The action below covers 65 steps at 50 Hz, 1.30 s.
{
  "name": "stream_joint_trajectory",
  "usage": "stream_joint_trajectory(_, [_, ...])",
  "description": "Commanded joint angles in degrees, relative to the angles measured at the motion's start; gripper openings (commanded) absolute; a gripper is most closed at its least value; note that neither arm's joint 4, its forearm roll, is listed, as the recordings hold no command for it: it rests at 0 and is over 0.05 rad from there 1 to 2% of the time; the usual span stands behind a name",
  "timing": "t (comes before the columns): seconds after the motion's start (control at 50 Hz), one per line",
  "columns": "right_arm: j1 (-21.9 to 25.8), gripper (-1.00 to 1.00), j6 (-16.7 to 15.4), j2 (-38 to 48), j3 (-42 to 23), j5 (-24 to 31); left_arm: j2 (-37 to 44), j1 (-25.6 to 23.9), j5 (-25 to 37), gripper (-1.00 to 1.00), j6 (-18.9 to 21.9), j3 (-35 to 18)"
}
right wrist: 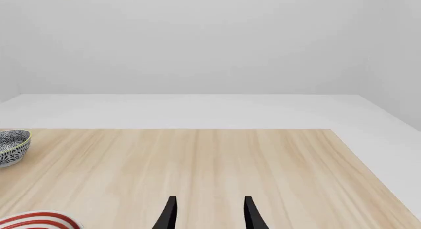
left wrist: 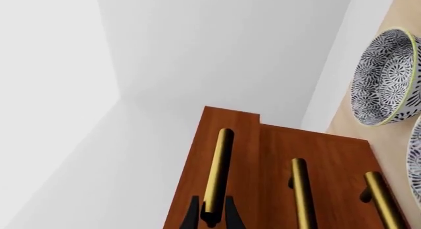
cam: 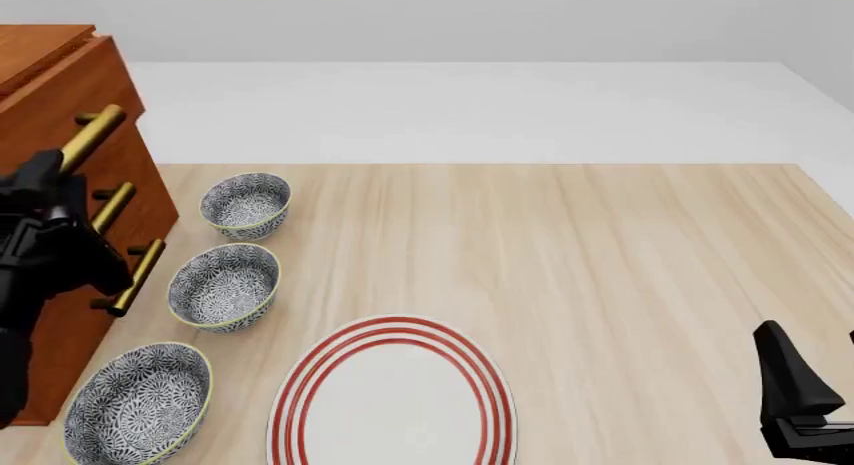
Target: Open the top drawer of the cabinet.
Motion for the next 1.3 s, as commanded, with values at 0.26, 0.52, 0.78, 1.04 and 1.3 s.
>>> stream_joint_trajectory(0.26, [0.01, 1.00, 0.00, 0.00, 0.00, 0.00, -4.01, -1.78, 1.67, -1.00, 0.95, 0.77])
stream_joint_trajectory(0.52, [-0.01, 1.00, -0.01, 0.00, 0.00, 0.00, -4.56, -3.00, 2.28, -1.00, 1.10, 0.49])
stream_joint_trajectory(0.78, [-0.01, 1.00, 0.00, 0.00, 0.00, 0.00, -4.69, -4.02, 2.87, -1.00, 1.28, -0.25])
stream_joint_trajectory(1.04, [0.02, 1.00, -0.01, 0.01, 0.00, 0.00, -4.96, -4.81, 3.41, -1.00, 1.01, -0.51])
stream_joint_trajectory(1.3, [0.00, 1.00, -0.01, 0.00, 0.00, 0.00, -4.81, -4.87, 3.07, -1.00, 0.83, -0.40])
